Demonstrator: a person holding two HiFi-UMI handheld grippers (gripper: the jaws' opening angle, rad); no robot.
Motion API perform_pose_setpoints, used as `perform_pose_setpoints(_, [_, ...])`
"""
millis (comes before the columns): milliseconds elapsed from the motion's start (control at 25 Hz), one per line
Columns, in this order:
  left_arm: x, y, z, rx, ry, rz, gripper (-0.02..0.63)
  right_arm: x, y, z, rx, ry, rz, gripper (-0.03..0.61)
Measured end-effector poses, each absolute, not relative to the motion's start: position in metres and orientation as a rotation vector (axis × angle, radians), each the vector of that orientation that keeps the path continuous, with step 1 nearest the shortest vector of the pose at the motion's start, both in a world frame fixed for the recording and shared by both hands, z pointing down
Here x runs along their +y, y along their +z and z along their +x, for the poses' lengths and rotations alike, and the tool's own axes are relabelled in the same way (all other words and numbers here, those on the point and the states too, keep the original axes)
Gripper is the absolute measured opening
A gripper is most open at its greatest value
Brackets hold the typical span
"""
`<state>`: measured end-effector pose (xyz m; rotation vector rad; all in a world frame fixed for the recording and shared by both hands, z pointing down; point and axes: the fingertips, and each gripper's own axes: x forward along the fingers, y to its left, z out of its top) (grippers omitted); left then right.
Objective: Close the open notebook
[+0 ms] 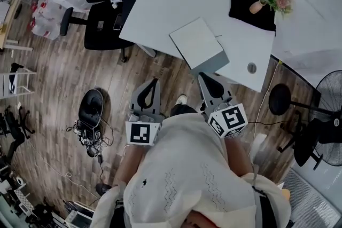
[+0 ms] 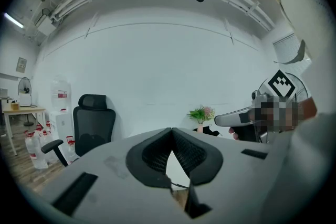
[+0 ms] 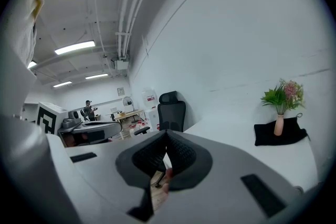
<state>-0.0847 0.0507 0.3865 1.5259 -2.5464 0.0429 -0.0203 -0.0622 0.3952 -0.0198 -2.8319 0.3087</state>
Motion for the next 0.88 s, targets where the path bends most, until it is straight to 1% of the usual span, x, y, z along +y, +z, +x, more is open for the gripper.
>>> perform_pose_setpoints(440, [0.008, 0.398, -0.08, -2.494, 0.115, 1.608, 0.012, -0.112, 0.406, -0.013, -2.841, 0.334, 0.069, 0.002])
perform_pose_setpoints(880, [-0.038, 0.408, -0.094, -2.283, 0.161, 1.904, 0.012, -0.136, 0.41, -0.004, -2.806, 0.361, 0.395, 0.002])
